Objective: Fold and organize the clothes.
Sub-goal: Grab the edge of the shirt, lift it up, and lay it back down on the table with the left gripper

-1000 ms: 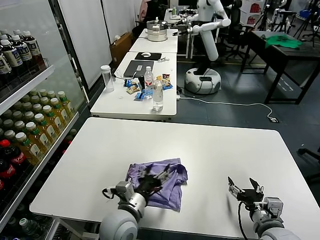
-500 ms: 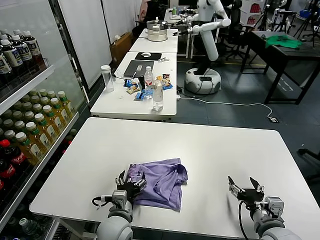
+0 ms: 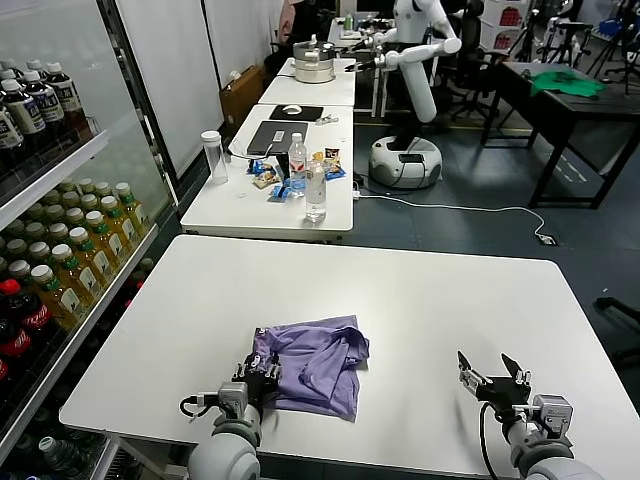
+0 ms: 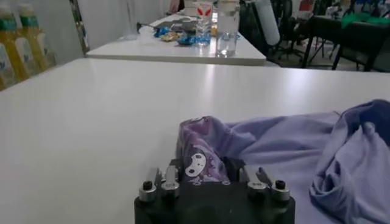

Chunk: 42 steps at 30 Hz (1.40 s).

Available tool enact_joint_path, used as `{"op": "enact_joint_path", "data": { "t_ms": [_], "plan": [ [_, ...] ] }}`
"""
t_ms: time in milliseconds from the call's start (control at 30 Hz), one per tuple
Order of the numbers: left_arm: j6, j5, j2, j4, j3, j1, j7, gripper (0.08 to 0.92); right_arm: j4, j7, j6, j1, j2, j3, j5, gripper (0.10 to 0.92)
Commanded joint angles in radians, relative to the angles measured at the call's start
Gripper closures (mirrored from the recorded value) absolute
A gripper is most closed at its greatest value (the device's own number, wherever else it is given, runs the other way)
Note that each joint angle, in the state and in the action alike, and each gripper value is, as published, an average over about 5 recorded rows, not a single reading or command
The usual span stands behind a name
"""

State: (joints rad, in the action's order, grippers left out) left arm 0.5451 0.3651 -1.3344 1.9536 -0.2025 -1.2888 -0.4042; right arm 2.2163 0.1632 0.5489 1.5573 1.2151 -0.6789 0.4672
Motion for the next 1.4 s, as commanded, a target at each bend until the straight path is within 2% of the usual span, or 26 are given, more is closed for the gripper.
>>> {"op": "enact_joint_path", "data": {
  "t_ms": [33,233,400,700,867,967,1067,1300,1400],
  "plan": [
    [0.018,0.324,0.002,0.014,-0.075,0.005,0.009,0.580,0.009,0.001,-0.001,0.006,0.002,-0.005,0.000,0.203],
    [0.008,0.453,0.016,0.076,-0.186,0.013,0.010,0.753,0.013,0.002,-0.001,0.007,0.002,-0.007,0.003,0.203],
    [0.024,0.614,0.062,0.134,-0.337,0.022,0.009,0.874,0.009,0.002,-0.002,0.001,0.001,-0.007,0.006,0.203],
    [0.039,0.867,0.269,0.178,-0.628,0.040,0.005,0.885,-0.006,0.001,-0.005,-0.017,-0.003,-0.002,0.017,0.203],
    [0.039,0.917,0.370,0.211,-0.692,0.082,0.003,0.885,-0.009,0.000,-0.007,-0.024,0.000,0.003,0.019,0.203],
    [0.039,0.892,0.385,0.254,-0.659,0.100,0.002,0.885,-0.009,0.000,-0.009,-0.023,0.002,0.002,0.021,0.203],
    [0.038,0.797,0.364,0.306,-0.559,0.102,-0.001,0.885,-0.008,-0.001,-0.011,-0.019,0.003,-0.002,0.025,0.203],
    [0.036,0.146,0.201,0.297,-0.170,0.039,0.011,0.885,-0.014,-0.002,-0.019,-0.015,0.001,-0.014,0.030,0.203],
    [0.037,-0.056,0.127,0.281,-0.033,0.010,0.005,0.885,-0.019,-0.002,-0.021,-0.016,0.002,-0.016,0.031,0.203]
  ]
}}
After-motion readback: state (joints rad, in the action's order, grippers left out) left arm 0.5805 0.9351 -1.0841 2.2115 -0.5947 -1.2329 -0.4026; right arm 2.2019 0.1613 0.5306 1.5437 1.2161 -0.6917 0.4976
